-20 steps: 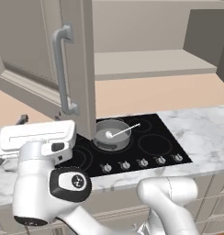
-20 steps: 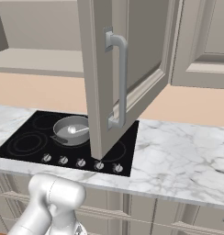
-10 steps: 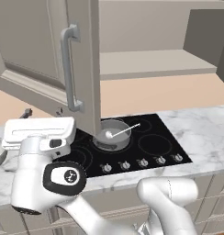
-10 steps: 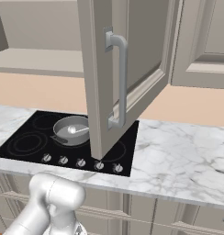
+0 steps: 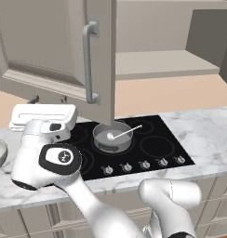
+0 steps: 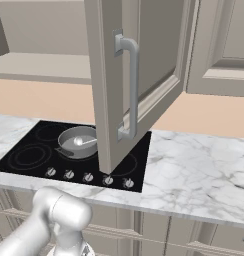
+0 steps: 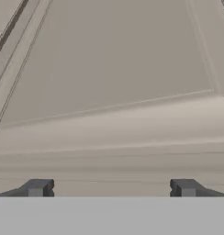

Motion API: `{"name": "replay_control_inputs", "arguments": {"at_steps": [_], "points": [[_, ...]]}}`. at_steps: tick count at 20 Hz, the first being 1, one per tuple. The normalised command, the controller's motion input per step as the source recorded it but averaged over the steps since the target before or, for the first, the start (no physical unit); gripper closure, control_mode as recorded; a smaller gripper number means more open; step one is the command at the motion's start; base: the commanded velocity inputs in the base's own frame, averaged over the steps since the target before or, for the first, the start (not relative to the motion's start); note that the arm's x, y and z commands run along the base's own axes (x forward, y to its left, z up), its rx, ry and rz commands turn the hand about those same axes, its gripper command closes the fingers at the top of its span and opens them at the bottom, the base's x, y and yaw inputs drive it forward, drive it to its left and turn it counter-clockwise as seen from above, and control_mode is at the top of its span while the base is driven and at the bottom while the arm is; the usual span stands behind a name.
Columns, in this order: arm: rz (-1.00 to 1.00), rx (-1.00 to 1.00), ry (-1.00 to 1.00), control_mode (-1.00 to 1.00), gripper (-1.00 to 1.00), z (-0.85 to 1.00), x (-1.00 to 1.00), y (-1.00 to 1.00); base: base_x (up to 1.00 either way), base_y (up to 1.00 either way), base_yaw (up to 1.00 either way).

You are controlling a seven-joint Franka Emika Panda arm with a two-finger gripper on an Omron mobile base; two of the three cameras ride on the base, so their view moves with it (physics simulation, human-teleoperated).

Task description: Open the cabinet and move the ladle to the pot. Then close the cabinet.

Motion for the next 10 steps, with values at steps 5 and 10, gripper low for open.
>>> {"name": "replay_control_inputs", "arguments": {"at_steps": [5,10], "points": [[-0.03,0.01,0.01,-1.0,-1.0,0.1,0.78,-0.36,0.0,0.0,0.0],[0.0,0.04,0.02,-1.0,-1.0,0.1,0.76,-0.39,0.0,0.0,0.0]]}}
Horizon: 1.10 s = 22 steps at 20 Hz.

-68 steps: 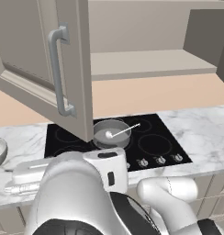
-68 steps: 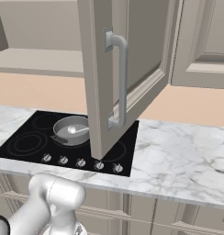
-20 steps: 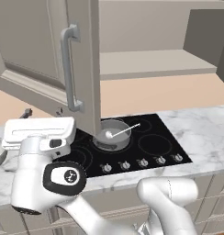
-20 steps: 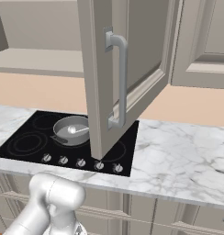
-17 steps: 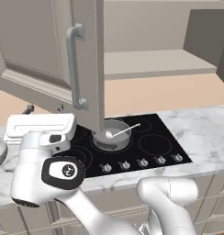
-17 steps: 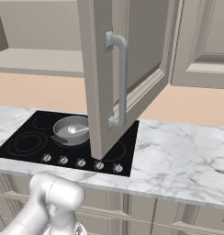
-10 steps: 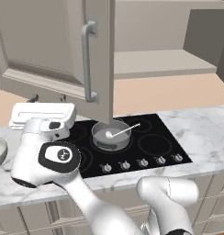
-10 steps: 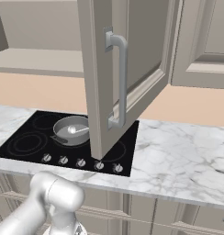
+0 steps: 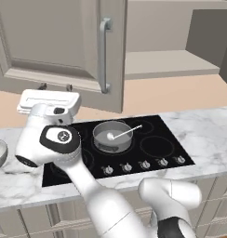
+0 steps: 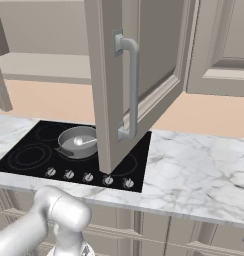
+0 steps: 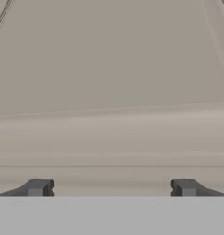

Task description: Open the cabinet and move the ladle to the pot. Then close the cabinet.

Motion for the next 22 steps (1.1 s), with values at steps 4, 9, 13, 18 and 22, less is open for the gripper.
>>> {"name": "replay_control_inputs", "arguments": {"at_steps": [4,9,13,18,22], "points": [[0.0,0.06,0.01,-1.0,-1.0,0.07,0.72,-0.4,0.0,0.0,0.0],[0.0,0.08,0.0,-1.0,-1.0,0.05,0.79,-0.43,0.0,0.0,0.0],[0.03,0.1,0.0,-1.0,-1.0,0.08,0.8,-0.43,0.0,0.0,0.0],[0.07,0.11,0.0,-1.0,-1.0,0.11,0.74,-0.42,0.0,0.0,0.0],[0.11,0.11,0.0,-1.0,-1.0,0.15,0.72,-0.43,0.0,0.0,0.0]]}}
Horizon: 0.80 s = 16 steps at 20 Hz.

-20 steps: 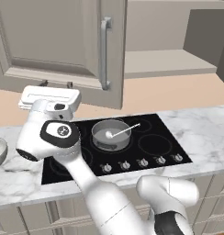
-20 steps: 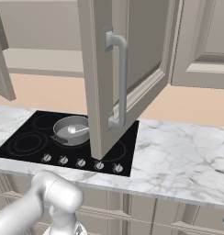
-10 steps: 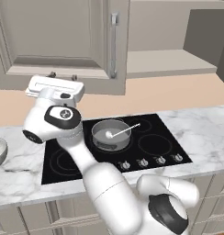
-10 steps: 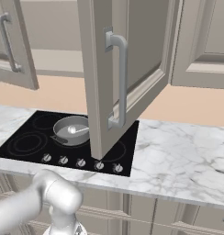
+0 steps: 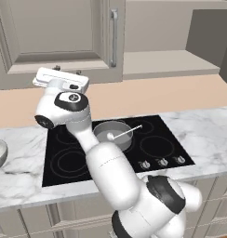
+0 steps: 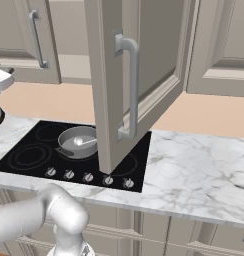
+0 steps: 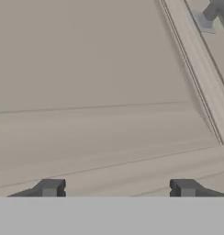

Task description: Open the cabinet and move the ladle to the pot. Then close the cabinet.

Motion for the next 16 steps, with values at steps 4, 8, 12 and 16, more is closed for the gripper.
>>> {"name": "replay_control_inputs", "arguments": {"at_steps": [4,8,12,16], "points": [[0.12,0.11,0.0,-1.0,-1.0,0.15,0.7,-0.4,0.0,0.0,0.0],[0.13,0.1,0.0,-1.0,-1.0,0.28,0.27,-0.26,0.0,0.0,0.0],[0.17,0.03,-0.07,-1.0,-1.0,0.55,-0.91,-0.02,0.0,0.0,0.0],[0.14,0.0,-0.07,-1.0,-1.0,0.64,-1.0,-0.13,0.0,0.0,0.0]]}}
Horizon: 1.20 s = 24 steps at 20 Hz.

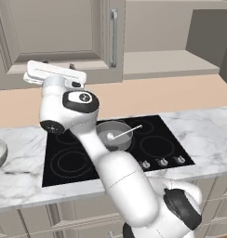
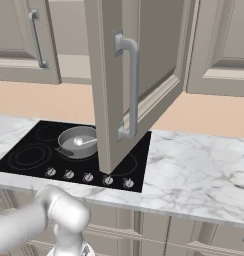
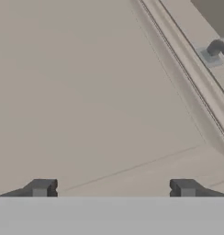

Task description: Open the cabinet and move the ladle to the pot. Then close the cabinet.

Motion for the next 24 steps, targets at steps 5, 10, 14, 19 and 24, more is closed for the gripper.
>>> {"name": "replay_control_inputs", "arguments": {"at_steps": [5,10,14,19,24], "points": [[0.12,0.03,0.01,-1.0,-1.0,0.74,-1.0,-0.45,0.0,0.0,0.0],[0.07,0.01,0.11,-1.0,-1.0,0.61,-1.0,-0.57,0.0,0.0,0.0],[0.0,0.0,0.21,-1.0,-1.0,0.41,-1.0,-0.63,0.0,0.0,0.0],[0.0,0.0,0.3,-1.0,-1.0,0.15,-1.0,-0.72,0.0,0.0,0.0],[0.0,-0.07,0.24,-1.0,-1.0,0.0,-0.98,-0.83,0.0,0.0,0.0]]}}
